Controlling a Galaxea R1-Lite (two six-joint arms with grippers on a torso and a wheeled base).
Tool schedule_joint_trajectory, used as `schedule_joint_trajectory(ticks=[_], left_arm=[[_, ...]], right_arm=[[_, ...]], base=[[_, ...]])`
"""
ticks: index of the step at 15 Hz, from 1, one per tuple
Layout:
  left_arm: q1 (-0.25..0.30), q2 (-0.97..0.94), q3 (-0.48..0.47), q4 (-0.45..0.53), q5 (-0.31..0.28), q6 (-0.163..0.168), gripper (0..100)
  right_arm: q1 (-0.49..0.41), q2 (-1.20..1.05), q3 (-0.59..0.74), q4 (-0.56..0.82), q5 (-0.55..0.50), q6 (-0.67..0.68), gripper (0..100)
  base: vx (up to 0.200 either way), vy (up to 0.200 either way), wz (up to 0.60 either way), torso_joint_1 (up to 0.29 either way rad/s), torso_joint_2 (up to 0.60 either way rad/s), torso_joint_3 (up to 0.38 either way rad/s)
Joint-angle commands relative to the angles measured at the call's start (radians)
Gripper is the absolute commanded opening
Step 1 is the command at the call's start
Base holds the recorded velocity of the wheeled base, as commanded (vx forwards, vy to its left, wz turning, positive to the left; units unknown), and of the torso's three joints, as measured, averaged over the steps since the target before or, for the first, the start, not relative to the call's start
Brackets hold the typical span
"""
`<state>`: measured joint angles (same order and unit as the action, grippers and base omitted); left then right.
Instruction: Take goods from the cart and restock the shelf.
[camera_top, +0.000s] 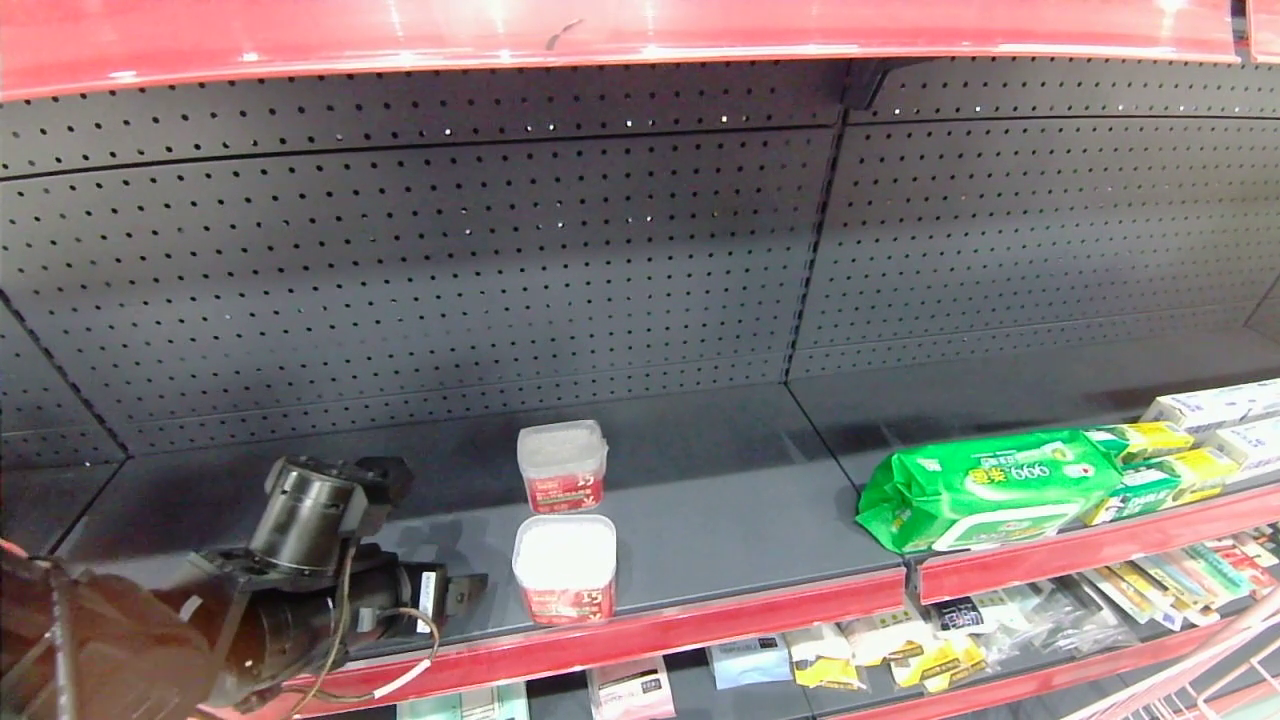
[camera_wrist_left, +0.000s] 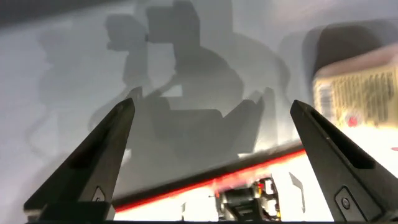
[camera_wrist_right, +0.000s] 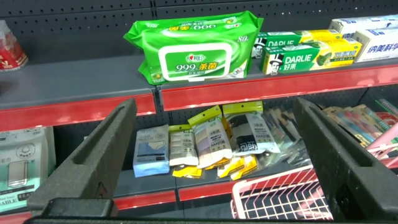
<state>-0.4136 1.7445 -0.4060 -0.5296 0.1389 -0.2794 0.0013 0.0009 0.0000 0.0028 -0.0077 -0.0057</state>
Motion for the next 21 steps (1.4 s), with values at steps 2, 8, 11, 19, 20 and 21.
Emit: schedule_joint_trajectory(ticks=[2, 8, 11, 19, 20, 21], left_arm=[[0.078, -0.232, 0.072, 0.01, -0.004, 0.115, 100], [0.121, -0.859, 0.038, 0.588, -0.071, 0.239, 100], [0.118, -1.157, -0.022, 0.879, -0.116, 0.284, 100], [0.105, -1.741, -0.152, 1.283, -0.14, 0.364, 100], [0.101, -1.744, -0.145, 1.281, -0.124, 0.356, 100], [0.099, -1.744, -0.136, 1.281, -0.098, 0.353, 100]], right_arm=[[0.0, 0.001, 0.0, 0.0, 0.002, 0.0, 100], [0.002, 0.001, 0.0, -0.001, 0.002, 0.001, 100], [0.0, 0.001, 0.0, -0.001, 0.002, 0.007, 100], [0.0, 0.001, 0.0, -0.001, 0.0, 0.004, 100], [0.0, 0.002, 0.0, -0.001, -0.002, 0.003, 100], [0.0, 0.001, 0.0, -0.001, -0.002, 0.003, 100]], base=[[0.0, 0.0, 0.0, 0.0, 0.0, 0.0], [0.0, 0.0, 0.0, 0.0, 0.0, 0.0], [0.0, 0.0, 0.0, 0.0, 0.0, 0.0], [0.0, 0.0, 0.0, 0.0, 0.0, 0.0], [0.0, 0.0, 0.0, 0.0, 0.0, 0.0], [0.0, 0.0, 0.0, 0.0, 0.0, 0.0]])
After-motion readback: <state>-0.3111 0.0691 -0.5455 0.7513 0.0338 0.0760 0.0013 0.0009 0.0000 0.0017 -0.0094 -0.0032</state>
